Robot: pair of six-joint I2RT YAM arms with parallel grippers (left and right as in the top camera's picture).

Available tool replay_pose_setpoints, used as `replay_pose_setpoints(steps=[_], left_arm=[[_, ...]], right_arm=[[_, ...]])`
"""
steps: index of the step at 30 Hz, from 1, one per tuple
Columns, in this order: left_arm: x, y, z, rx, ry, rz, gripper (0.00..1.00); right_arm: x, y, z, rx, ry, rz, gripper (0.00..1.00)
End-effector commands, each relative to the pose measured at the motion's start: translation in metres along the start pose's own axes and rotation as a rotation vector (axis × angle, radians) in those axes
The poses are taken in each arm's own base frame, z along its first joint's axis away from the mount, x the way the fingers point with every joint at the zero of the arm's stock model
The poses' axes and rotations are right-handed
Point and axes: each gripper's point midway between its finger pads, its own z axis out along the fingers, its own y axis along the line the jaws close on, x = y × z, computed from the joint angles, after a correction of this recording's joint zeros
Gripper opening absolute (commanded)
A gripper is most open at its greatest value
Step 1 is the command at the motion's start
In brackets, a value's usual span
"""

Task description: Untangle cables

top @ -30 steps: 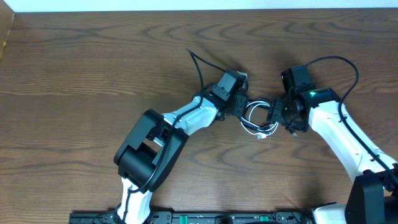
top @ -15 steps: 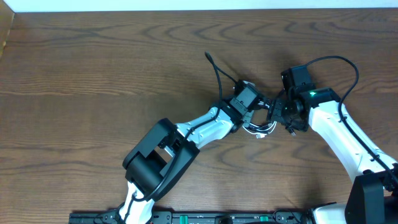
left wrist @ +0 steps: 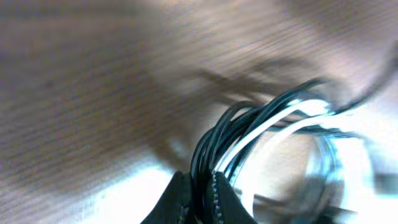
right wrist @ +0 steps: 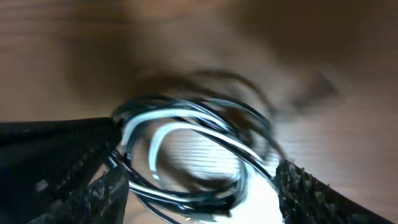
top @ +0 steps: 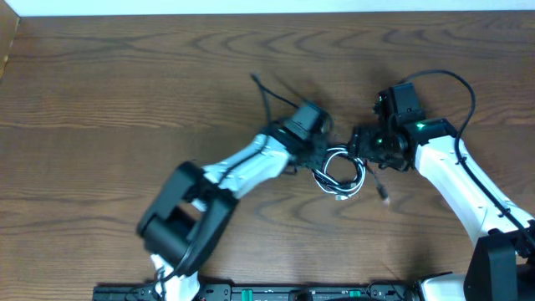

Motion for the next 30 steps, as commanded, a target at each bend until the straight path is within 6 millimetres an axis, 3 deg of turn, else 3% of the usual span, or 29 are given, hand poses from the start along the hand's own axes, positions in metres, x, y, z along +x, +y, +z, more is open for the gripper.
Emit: replay_pose_setpoints(steps=[1,4,9,15,30], left_arm=[[-0.020,-0.050,-0.066,0.329,-0.041,0.020,0.07],[-0.034,-0.054,-0.099,0.388,-0.104,0.013,0.07],[-0.051,-0.048,-0.135,0.400,-0.187,-0.043,0.07],[-0.061,-0.033,-0.145,0.413,-0.196,-0.187,0.07],[-0.084,-0.042,-0.169,0.577,-0.224,-0.314,0.07]], right_arm=[[0.001,0.046,-0.021,-0.249,-0.004,-0.091,0.72],[-0.002,0.060,-0.029,-0.330,-0.006,-0.060,0.70],[-0.006,0.077,-0.035,-0.421,0.007,0.033,0.65],[-0.014,0.098,-0.046,-0.543,0.006,0.069,0.62],[-0.016,0.093,-0.034,-0.497,0.022,0.169,0.57]])
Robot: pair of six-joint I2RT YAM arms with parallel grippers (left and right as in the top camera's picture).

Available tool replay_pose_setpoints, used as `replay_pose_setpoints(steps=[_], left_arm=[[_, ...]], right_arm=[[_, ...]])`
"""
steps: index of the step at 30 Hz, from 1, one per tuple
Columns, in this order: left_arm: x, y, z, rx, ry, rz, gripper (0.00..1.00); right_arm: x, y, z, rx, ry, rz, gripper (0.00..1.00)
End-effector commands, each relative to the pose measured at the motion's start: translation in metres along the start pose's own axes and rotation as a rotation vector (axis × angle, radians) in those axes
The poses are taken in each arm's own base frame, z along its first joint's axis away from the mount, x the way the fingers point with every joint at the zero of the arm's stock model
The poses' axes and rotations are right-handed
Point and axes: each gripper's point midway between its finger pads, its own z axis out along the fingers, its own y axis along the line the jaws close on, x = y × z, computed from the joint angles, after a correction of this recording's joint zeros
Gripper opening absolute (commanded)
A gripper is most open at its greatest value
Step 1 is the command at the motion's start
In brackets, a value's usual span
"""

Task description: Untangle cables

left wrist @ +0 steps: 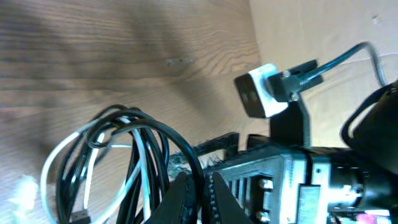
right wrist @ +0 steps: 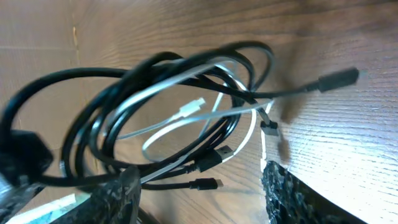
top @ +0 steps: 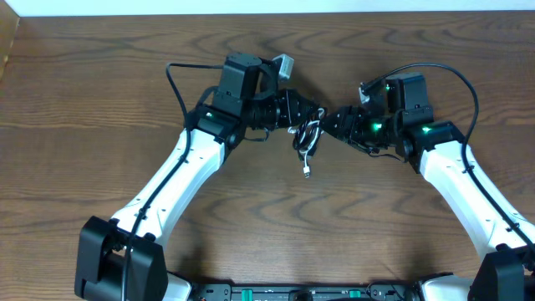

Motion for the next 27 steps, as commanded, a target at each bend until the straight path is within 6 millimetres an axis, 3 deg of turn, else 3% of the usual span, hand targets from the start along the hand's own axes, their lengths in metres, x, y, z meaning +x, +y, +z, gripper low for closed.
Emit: replay_pose_setpoints(steps=[1,14,20,23,27], left_arm=[[0.001,-0.012,-0.005,0.046,0.013,-0.067,0.08],[0.000,-0.013,-0.005,0.049,0.014,-0.130,0.08],[0.000,-0.013,-0.005,0.050,0.015,-0.145,0.07],[-0.002,-0.014,-0.005,0.052,0.008,-0.139,0.07],[-0.009,-0.007,-0.010,0.043,-0.016,-0.105,0.07]], right_arm=[[0.001,0.000,0.007,-0.004,0.011,0.060,0.56],[-0.011,0.011,0.062,-0.078,0.007,0.193,0.49],[-0.014,-0.002,0.076,-0.055,0.003,0.187,0.27],[-0.012,-0.016,0.075,-0.007,0.012,0.161,0.03],[-0.008,-0.047,0.061,0.078,0.043,0.134,0.01]])
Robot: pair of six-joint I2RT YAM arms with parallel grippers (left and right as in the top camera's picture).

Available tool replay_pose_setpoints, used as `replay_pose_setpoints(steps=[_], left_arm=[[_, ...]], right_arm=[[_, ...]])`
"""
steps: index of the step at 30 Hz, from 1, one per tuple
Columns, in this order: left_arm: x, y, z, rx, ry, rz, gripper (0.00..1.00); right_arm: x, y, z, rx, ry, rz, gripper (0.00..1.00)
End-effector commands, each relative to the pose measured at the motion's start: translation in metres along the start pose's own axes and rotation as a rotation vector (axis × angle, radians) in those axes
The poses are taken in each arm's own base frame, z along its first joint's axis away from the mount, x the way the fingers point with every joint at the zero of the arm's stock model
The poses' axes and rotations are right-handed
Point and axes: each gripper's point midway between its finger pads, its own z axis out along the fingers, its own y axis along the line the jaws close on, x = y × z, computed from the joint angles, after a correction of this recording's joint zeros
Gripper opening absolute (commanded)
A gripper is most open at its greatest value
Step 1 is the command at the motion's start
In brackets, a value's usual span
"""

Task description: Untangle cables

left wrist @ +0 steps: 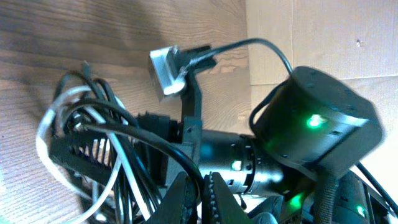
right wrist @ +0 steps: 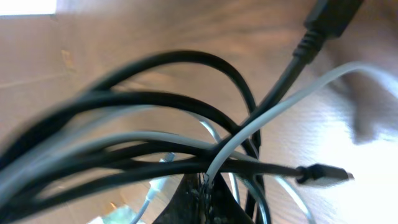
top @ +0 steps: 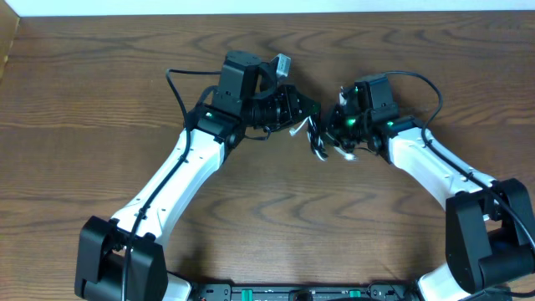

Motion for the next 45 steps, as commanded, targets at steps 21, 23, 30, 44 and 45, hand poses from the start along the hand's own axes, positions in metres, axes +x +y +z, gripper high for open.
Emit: replay_pose_setpoints(steps=[21,23,30,44,45], left_arm=[[0.039,0.085,-0.003,-0.211,0.202,0.160,0.07],[0.043,0.096,0.004,-0.251,0.216,0.155,0.08],[0.057,0.131,0.024,-0.323,0.284,0.104,0.21],[0.079,0.178,0.068,-0.375,0.355,0.017,0.59],[0.079,0.177,0.071,-0.370,0.350,0.017,0.59]], right_arm=[[-0.014,-0.093,-0.122,0.380,-0.124,-0.087,0.01],[-0.014,-0.095,-0.121,0.400,-0.132,-0.082,0.01],[-0.014,-0.098,-0.122,0.421,-0.140,-0.073,0.04],[-0.013,-0.099,-0.123,0.428,-0.135,-0.088,0.58],[-0.013,-0.099,-0.122,0.429,-0.134,-0.091,0.58]])
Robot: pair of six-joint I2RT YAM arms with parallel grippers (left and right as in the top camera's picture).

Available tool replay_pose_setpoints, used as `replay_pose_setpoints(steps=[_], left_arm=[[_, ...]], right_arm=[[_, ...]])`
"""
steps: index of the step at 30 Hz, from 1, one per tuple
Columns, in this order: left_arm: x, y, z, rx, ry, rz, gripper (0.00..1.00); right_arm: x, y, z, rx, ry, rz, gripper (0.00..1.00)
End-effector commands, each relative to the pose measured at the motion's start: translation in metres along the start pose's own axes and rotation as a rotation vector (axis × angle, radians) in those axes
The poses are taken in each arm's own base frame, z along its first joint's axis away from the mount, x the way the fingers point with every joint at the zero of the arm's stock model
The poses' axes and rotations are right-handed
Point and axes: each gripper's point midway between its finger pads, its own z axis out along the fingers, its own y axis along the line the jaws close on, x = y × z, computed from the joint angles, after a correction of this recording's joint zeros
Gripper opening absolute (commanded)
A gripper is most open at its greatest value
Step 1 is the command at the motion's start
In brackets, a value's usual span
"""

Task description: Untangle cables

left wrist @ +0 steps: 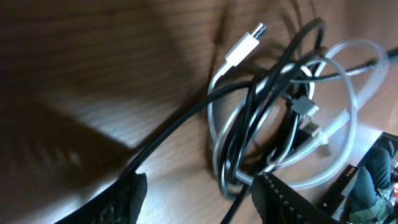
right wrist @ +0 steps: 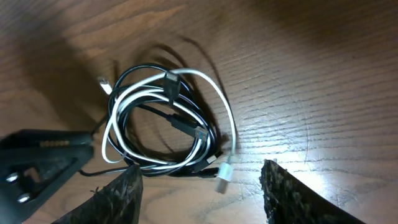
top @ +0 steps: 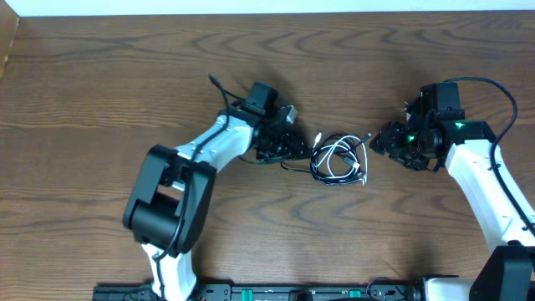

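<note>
A tangled bundle of black and white cables [top: 338,159] lies in a loose coil on the wooden table. My left gripper [top: 291,149] sits just left of it, open. In the left wrist view the bundle [left wrist: 280,106] fills the frame, and a black strand [left wrist: 180,127] runs back between the spread fingers of the left gripper [left wrist: 199,186]. My right gripper [top: 380,140] is to the right of the coil, open and clear of it. In the right wrist view the bundle [right wrist: 165,127] lies ahead of the right gripper [right wrist: 200,180], with a white plug [right wrist: 224,171] nearest to it.
The wooden table [top: 100,100] runs out on all sides of the coil. A pale wall edge [top: 267,7] borders its far side. The left gripper's finger [right wrist: 37,158] shows at the left of the right wrist view.
The bundle, then held between both shut grippers, now lies on the table. Both grippers have opened. The right gripper is farther right and the left gripper sits at the coil's left edge.
At first the bundle lay on the table with my left gripper shut on it and the right open around it. Then the left held it farther back with the right open beside it. Then both were shut on strands. Now it rests loose, both grippers open.
</note>
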Motion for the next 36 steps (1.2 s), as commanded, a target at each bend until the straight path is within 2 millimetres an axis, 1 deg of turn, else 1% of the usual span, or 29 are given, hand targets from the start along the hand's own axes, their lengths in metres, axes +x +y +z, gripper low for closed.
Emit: replay_pose_setpoints(steps=[1,4,9,12,14,16,17,18,19,20,22,23,25,26,27,30,33,36], left_arm=[[0.001,-0.002,0.016,-0.004,0.001,-0.030,0.59],[-0.004,-0.007,0.021,-0.010,-0.028,0.004,0.59],[-0.006,0.005,0.031,-0.160,-0.078,0.034,0.59],[-0.002,0.007,0.038,-0.228,-0.089,0.064,0.56],[-0.001,0.008,0.041,-0.276,-0.104,0.085,0.49],[-0.001,0.010,0.043,-0.317,-0.120,0.103,0.35],[-0.002,0.011,0.043,-0.338,-0.128,0.111,0.25],[-0.002,0.011,0.043,-0.347,-0.132,0.115,0.19],[-0.002,0.011,0.043,-0.355,-0.135,0.119,0.08],[-0.002,0.011,0.043,-0.357,-0.136,0.118,0.07],[-0.002,0.010,0.041,-0.351,-0.138,0.116,0.07],[-0.003,0.008,0.038,-0.342,-0.137,0.112,0.07],[-0.004,-0.002,0.028,-0.307,-0.140,0.110,0.08],[-0.006,-0.008,0.020,-0.288,-0.149,0.110,0.07],[-0.007,-0.015,0.013,-0.270,-0.159,0.111,0.07],[-0.015,-0.039,-0.019,-0.208,-0.219,0.100,0.07],[-0.020,-0.069,-0.055,-0.100,-0.283,0.071,0.08],[-0.022,-0.087,-0.083,-0.034,-0.336,0.032,0.08]], right_arm=[[0.001,0.000,0.000,0.007,-0.002,-0.022,0.57],[0.002,0.000,0.000,0.008,0.001,-0.021,0.58],[0.002,0.000,0.000,0.008,0.001,-0.021,0.58],[0.002,0.000,0.000,0.009,0.001,-0.021,0.59],[0.002,0.000,0.000,0.008,0.001,-0.021,0.59],[0.002,0.000,0.000,0.009,0.003,-0.020,0.59],[0.003,0.000,0.000,0.009,0.004,-0.020,0.59],[0.003,0.000,0.000,0.009,0.005,-0.021,0.59],[0.003,0.000,0.000,0.009,0.005,-0.024,0.59],[0.003,0.000,0.000,0.005,0.007,-0.030,0.59],[0.004,0.009,0.000,-0.044,0.014,-0.070,0.58],[0.004,0.018,-0.001,-0.091,0.018,-0.100,0.58],[0.004,0.038,-0.007,-0.199,0.020,-0.161,0.57],[0.004,0.050,-0.013,-0.264,0.014,-0.187,0.59],[0.004,0.058,-0.019,-0.300,0.006,-0.200,0.59],[0.003,0.085,-0.045,-0.420,-0.047,-0.262,0.61],[0.006,0.098,-0.065,-0.461,-0.084,-0.234,0.62],[0.007,0.109,-0.073,-0.486,-0.096,-0.189,0.61]])
